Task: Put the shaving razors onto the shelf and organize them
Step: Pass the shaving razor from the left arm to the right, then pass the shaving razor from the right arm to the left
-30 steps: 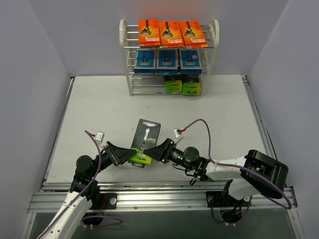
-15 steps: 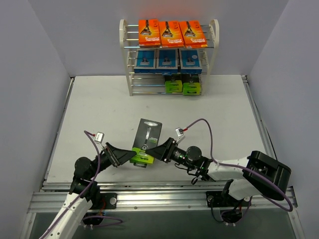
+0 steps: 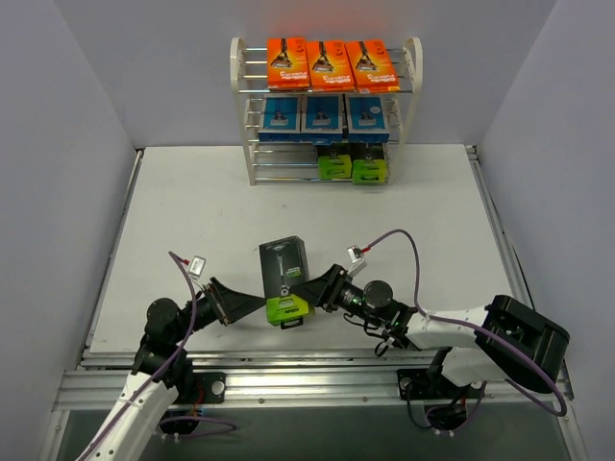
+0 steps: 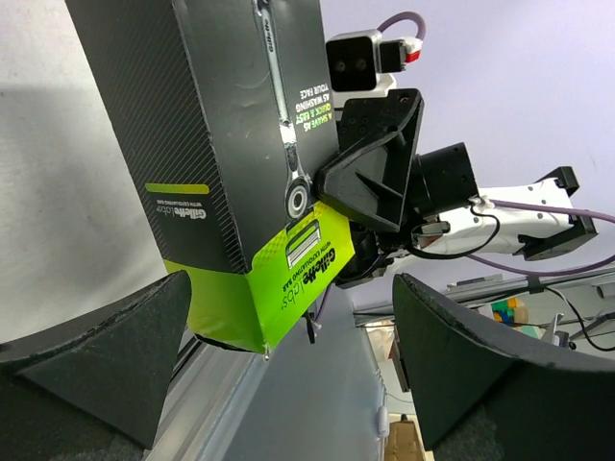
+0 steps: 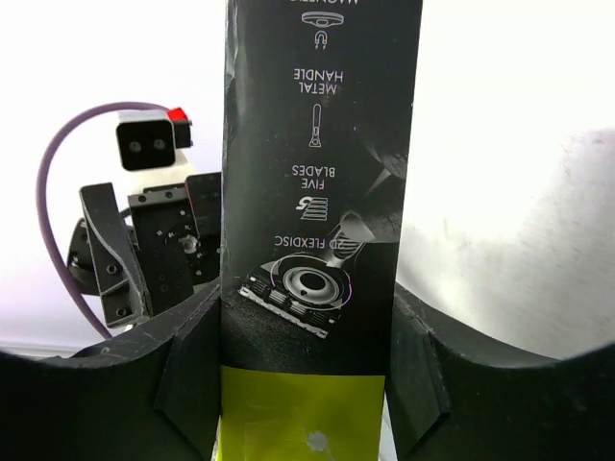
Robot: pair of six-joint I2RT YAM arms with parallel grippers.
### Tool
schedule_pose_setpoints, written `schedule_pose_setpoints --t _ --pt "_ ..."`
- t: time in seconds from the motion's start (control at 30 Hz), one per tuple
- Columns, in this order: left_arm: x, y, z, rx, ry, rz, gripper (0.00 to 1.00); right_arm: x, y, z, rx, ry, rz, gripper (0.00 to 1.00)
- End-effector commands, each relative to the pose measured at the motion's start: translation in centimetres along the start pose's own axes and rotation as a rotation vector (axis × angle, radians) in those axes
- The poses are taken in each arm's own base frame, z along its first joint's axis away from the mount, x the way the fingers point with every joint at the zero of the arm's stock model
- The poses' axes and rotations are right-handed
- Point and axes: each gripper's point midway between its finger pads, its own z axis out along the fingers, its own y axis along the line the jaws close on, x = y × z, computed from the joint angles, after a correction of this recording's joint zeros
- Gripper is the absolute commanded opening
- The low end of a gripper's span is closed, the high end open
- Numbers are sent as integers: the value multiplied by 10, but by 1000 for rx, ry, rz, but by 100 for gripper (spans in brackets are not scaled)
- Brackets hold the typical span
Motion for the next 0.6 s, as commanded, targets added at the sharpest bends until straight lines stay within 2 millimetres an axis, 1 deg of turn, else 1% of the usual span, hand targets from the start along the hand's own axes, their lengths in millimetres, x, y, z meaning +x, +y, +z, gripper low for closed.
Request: schedule_pose_setpoints --t 0.0,0.03,0.07,0.13,0.17,0.23,0.3,0.4,0.5,0.57 --pt "2 -7 0 4 37 31 94 -38 82 -8 -304 -150 -15 19" --pt "3 -5 0 -1 43 25 94 -39 84 -8 -311 -153 -15 18" --pt "4 -2 1 -8 47 18 94 -38 82 -7 -307 -151 -15 15" --pt "5 2 1 -24 55 8 94 -38 84 -7 -321 -149 -8 9" --pt "6 3 1 -29 56 6 94 -38 84 -6 -321 -149 -6 8" --pt "6 6 1 -40 57 -3 94 -38 86 -7 -334 -149 1 7" --pt "6 7 1 -48 55 -9 94 -38 83 -6 -327 -150 6 6" --pt "7 8 1 -49 53 -26 94 -39 84 -6 -332 -158 12 6" --pt "8 6 1 -25 54 -48 94 -43 87 -5 -341 -173 13 6" --pt "12 10 0 -28 64 -77 94 -45 89 -4 -344 -178 11 6"
